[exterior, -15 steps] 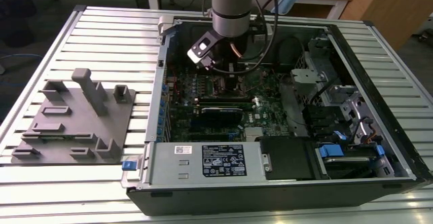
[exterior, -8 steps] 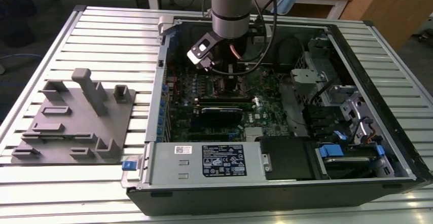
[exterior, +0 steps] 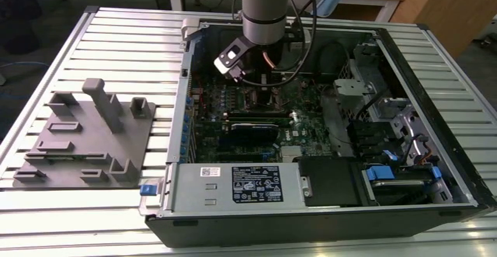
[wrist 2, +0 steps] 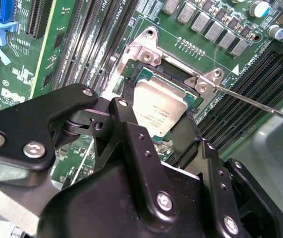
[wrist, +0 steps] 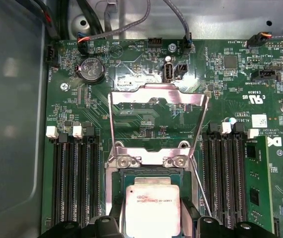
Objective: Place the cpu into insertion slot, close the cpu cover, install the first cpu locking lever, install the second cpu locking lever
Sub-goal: 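Place the cpu into insertion slot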
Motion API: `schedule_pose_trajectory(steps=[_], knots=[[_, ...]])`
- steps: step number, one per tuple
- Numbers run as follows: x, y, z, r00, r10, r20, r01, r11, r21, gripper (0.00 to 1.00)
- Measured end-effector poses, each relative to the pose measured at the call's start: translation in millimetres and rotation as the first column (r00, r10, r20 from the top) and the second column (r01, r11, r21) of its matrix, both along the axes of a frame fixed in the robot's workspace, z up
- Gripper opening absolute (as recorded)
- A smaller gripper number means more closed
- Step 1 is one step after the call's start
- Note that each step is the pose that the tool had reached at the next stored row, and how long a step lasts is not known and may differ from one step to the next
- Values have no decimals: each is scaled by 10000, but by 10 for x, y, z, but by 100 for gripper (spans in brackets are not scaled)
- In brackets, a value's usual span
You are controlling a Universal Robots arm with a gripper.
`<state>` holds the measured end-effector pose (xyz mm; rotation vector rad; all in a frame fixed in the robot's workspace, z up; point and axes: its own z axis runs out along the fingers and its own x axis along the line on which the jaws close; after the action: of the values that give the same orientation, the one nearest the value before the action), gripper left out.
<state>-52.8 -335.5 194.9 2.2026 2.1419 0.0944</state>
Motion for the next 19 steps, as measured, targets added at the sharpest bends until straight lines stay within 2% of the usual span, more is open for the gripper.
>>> schedule_pose_trajectory(steps=[19], knots=[[21,1,-6,10000,6,-1,-6,10000,0,54]])
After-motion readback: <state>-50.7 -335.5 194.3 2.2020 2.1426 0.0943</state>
